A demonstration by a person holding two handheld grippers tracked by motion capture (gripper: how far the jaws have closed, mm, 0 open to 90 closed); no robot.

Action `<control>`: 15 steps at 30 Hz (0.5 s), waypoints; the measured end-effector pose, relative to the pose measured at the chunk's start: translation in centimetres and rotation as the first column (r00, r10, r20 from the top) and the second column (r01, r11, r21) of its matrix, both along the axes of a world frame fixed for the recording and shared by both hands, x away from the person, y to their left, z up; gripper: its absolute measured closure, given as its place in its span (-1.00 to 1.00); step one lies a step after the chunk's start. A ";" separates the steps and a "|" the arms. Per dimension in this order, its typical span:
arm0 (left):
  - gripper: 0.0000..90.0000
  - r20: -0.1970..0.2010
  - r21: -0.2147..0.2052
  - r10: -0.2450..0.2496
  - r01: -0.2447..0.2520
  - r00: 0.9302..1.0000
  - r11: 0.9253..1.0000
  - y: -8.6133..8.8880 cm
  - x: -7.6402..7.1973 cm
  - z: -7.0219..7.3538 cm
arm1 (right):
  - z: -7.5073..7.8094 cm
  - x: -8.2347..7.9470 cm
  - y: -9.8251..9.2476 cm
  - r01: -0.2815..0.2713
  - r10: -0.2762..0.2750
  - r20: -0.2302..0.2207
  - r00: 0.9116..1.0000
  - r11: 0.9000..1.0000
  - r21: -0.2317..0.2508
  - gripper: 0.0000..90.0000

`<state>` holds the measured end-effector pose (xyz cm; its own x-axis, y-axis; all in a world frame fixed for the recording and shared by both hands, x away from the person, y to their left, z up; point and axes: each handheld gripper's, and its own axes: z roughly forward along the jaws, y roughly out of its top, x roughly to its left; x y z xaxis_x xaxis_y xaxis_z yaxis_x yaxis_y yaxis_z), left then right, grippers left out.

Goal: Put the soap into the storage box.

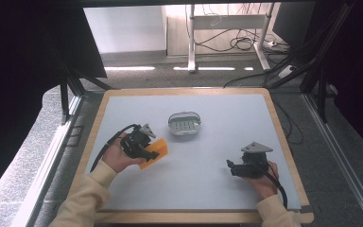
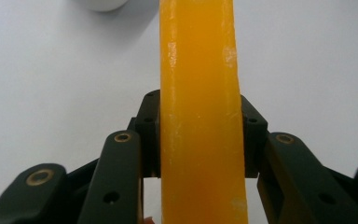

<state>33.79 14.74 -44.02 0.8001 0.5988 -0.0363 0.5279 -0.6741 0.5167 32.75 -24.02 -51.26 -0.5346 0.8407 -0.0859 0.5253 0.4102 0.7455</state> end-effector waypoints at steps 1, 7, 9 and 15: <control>0.38 0.000 0.002 -0.002 0.002 1.000 1.000 -0.1 0.2 0.1 | 0.0 0.0 0.0 0.000 0.000 0.000 1.000 1.000 -0.002 -0.73; 0.38 0.017 0.023 -0.010 0.010 1.000 1.000 -0.3 0.8 0.8 | 0.0 0.0 -0.1 -0.001 0.001 0.000 1.000 1.000 0.000 -0.72; 0.38 0.039 0.023 -0.010 0.009 0.999 1.000 -0.4 0.9 1.1 | 0.1 0.0 -0.1 -0.010 0.010 0.002 1.000 1.000 0.000 -0.70; 0.38 0.049 0.019 -0.016 0.016 0.999 1.000 -0.6 1.2 1.6 | 0.2 -0.1 -0.1 -0.024 0.024 0.011 1.000 1.000 0.006 -0.68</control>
<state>35.00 14.18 -42.37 0.8101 0.5861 0.0140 0.4914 -0.6918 0.5291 32.63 -24.08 -51.08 -0.5541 0.8279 -0.0870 0.5071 0.4186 0.7534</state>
